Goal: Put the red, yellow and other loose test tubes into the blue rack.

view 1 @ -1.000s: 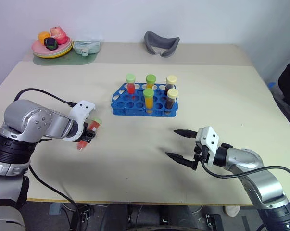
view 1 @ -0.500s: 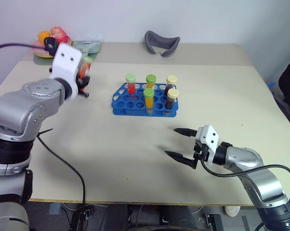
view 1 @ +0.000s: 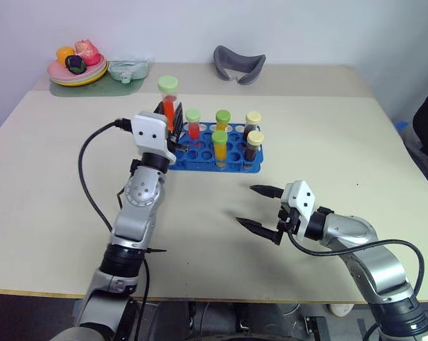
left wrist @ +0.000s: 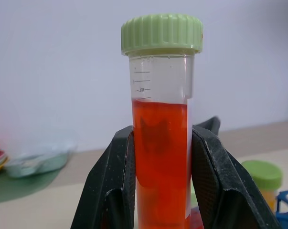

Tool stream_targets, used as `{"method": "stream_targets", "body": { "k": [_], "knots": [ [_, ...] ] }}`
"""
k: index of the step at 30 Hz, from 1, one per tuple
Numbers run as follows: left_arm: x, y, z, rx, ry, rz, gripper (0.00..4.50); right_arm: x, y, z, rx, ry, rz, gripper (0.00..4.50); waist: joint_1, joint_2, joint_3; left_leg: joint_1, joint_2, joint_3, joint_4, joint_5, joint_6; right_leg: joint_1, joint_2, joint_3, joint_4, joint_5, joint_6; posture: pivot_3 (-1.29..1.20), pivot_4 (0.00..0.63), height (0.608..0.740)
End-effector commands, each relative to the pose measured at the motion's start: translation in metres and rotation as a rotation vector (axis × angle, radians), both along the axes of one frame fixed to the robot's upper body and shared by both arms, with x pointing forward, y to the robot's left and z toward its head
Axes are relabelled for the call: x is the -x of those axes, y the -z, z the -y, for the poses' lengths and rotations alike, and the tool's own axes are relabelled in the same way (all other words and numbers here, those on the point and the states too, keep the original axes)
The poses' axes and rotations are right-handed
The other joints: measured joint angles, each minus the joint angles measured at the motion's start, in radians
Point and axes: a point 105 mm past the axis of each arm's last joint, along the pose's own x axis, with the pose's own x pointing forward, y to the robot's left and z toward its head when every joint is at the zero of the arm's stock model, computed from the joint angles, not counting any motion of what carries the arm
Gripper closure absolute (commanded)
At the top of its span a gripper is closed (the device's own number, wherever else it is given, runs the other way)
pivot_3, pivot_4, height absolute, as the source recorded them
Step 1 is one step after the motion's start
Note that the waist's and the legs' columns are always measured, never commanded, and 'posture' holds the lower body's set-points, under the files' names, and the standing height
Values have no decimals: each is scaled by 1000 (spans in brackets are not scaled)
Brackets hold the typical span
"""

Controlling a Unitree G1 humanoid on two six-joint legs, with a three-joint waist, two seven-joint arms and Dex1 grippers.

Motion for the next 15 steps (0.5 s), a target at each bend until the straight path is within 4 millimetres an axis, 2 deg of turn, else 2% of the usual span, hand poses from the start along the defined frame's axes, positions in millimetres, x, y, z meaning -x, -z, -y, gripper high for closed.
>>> {"method": "stream_targets", "body": {
  "k": [1, 9, 15],
  "knots": [
    [5, -5, 6, 6, 33, 72, 3146, -1, -17, -1, -36, 13, 57, 0, 0, 0, 0, 0, 0, 0, 0, 0, 0, 0, 0, 0, 0, 0, 0, 0, 150, 735],
    [-3, 19, 11, -7, 29, 49, 3146, -12, -25, 6, -63, 102, 93, 0, 0, 0, 0, 0, 0, 0, 0, 0, 0, 0, 0, 0, 0, 0, 0, 0, 150, 735],
    [-8, 32, 16, 15, 39, 23, 3146, -10, -24, 4, -67, 102, 86, 0, 0, 0, 0, 0, 0, 0, 0, 0, 0, 0, 0, 0, 0, 0, 0, 0, 150, 735]
  ]
}}
